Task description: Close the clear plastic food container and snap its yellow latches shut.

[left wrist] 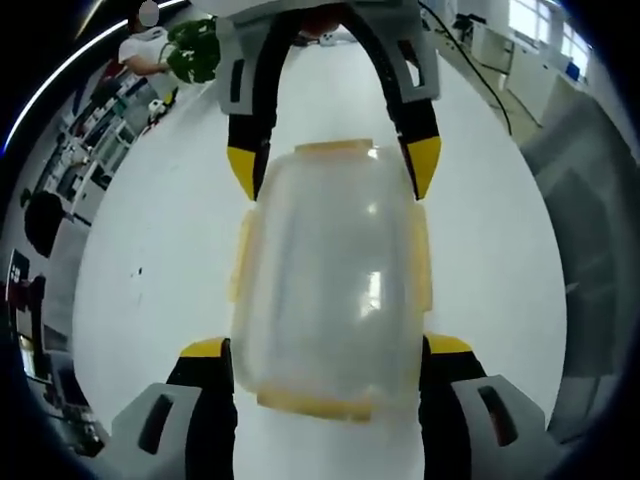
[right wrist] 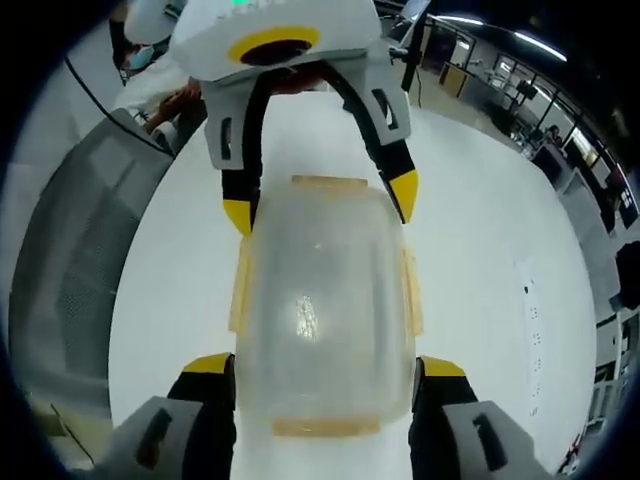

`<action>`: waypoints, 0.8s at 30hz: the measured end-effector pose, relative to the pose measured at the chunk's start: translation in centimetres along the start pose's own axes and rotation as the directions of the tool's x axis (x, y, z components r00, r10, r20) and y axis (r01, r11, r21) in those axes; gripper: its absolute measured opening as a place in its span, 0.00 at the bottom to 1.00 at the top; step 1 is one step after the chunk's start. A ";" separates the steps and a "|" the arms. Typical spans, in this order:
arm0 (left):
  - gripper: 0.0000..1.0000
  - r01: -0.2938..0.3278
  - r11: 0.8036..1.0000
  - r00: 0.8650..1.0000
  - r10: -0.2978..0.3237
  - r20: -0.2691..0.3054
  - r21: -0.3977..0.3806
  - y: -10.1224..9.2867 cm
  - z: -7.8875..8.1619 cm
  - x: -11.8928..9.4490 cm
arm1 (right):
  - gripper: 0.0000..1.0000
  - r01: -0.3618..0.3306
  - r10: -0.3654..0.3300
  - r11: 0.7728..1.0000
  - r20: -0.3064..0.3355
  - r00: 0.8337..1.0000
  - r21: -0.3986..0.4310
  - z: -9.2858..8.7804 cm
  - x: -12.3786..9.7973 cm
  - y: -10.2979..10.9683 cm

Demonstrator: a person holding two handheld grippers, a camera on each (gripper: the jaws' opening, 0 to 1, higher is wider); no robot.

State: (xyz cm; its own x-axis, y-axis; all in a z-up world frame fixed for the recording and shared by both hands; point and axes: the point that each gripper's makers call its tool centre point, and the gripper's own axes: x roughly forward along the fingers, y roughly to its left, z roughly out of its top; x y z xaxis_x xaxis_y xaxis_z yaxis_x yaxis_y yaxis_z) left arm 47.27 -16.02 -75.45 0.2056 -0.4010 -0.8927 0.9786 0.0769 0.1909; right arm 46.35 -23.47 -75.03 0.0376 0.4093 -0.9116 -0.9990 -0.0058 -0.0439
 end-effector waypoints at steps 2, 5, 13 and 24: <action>0.72 -0.001 1.000 1.000 0.001 -0.002 -0.001 0.2 -0.3 0.0 | 0.70 0.000 0.000 1.000 0.002 1.000 -0.001 0.2 0.1 -0.1; 0.72 -0.002 1.000 1.000 0.002 0.001 -0.006 0.5 -0.6 -0.1 | 0.70 -0.003 0.003 1.000 -0.001 1.000 -0.004 0.5 0.2 -0.5; 0.72 -0.005 1.000 1.000 0.005 0.008 -0.015 1.8 -0.7 0.0 | 0.70 -0.004 0.004 1.000 -0.007 1.000 -0.012 0.6 0.3 -1.8; 0.72 -0.006 1.000 1.000 0.006 0.006 -0.012 3.8 -0.7 0.5 | 0.70 -0.002 0.002 1.000 -0.006 1.000 -0.009 0.4 0.4 -3.9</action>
State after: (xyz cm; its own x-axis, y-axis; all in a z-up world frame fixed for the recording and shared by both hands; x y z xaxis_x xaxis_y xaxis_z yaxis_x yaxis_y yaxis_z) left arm 51.13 -15.31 -75.46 0.2115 -0.4063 -0.8889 0.9774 0.0904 0.1913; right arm 50.26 -22.90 -75.00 0.0358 0.4035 -0.9143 -0.9988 -0.0151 -0.0458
